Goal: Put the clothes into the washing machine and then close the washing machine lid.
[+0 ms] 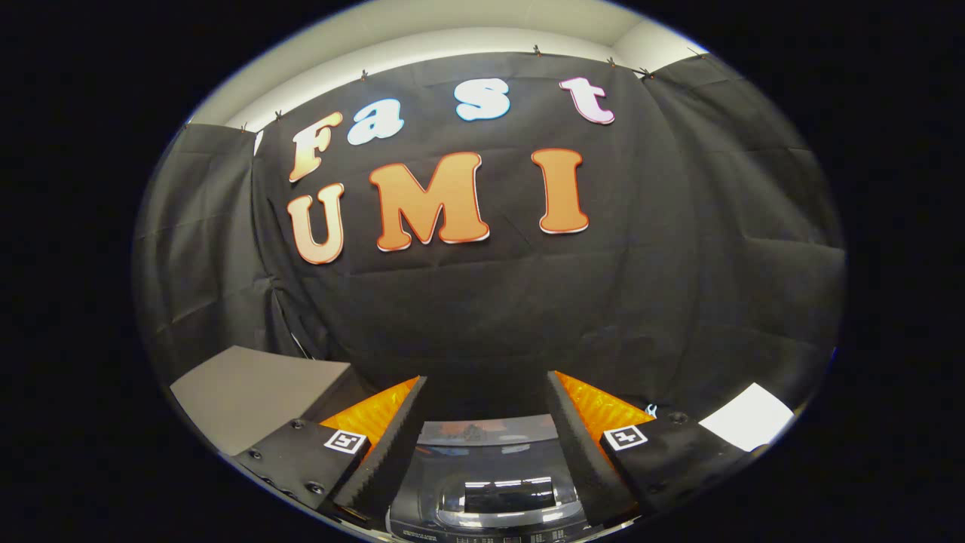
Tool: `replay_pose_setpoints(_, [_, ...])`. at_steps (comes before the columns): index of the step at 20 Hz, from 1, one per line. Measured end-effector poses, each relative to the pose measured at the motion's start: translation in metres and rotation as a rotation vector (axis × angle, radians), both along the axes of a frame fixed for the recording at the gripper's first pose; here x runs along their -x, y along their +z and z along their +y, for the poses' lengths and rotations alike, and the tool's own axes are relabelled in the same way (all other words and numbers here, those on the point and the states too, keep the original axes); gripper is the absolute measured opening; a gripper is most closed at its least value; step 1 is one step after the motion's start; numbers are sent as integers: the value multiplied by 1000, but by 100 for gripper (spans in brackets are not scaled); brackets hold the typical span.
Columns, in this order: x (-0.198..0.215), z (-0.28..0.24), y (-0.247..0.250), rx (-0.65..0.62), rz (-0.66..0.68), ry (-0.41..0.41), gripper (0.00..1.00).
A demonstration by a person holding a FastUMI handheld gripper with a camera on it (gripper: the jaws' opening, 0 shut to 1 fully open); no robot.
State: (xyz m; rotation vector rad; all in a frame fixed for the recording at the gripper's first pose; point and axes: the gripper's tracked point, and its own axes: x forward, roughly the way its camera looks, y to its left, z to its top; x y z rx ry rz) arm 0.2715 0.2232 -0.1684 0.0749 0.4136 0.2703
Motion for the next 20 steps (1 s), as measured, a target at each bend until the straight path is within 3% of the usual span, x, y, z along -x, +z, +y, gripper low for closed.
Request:
replay_pose_setpoints(9, [29, -19, 97, -109, -131, 6, 98])
replay_pose_setpoints(14, [40, -41, 119, -84, -186, -3, 97])
replay_pose_setpoints(20, [46, -56, 111, -64, -172, -20, 97])
